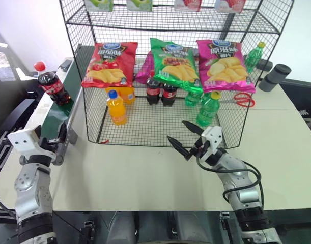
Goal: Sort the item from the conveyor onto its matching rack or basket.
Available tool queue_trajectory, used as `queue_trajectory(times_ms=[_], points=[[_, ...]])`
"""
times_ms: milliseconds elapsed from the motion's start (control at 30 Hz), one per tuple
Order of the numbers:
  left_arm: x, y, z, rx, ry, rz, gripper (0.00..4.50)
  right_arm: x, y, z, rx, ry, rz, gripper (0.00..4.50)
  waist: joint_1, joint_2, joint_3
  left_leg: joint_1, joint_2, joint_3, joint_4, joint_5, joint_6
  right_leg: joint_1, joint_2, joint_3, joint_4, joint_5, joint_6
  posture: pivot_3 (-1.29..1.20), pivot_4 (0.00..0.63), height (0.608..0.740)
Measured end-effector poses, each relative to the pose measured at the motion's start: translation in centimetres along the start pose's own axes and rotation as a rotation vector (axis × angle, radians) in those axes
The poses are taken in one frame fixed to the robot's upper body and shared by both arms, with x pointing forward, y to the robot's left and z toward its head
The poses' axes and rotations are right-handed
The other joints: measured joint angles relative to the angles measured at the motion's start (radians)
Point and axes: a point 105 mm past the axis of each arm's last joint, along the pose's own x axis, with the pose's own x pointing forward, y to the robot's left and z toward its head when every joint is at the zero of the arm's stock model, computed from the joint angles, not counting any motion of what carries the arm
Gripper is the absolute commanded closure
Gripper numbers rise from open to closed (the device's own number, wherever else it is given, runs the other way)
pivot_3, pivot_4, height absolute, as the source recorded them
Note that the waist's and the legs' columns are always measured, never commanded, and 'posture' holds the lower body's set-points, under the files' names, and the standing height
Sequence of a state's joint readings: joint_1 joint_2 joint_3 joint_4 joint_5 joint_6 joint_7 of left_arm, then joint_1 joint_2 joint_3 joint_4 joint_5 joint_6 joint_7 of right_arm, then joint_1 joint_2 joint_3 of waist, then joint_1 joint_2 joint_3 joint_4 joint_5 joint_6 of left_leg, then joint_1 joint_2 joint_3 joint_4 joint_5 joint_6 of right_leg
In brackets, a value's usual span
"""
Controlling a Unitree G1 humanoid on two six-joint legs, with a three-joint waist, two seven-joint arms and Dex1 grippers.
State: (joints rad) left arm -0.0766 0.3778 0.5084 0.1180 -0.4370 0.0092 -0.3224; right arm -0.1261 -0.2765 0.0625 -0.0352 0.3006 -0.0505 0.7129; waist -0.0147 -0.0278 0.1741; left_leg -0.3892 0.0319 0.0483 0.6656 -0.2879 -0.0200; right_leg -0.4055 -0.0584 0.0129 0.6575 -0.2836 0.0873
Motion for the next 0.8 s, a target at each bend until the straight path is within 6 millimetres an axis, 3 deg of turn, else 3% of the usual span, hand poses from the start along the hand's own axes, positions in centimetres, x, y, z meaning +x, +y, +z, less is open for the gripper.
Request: queue_trajectory(times_ms=[800], points=[[-0.1,1.5,0.8,0.05,-0.012,0.072,0.0,0.5,0.0,0.0,0.001,-0.001,0.011,0.03,0.0,0.0,0.0,0.0,0.0,0.0,0.0,0.0,0.0,0.0,-0.001,0.0,0.0,0.0,0.0,0.0,0.15,0.74]])
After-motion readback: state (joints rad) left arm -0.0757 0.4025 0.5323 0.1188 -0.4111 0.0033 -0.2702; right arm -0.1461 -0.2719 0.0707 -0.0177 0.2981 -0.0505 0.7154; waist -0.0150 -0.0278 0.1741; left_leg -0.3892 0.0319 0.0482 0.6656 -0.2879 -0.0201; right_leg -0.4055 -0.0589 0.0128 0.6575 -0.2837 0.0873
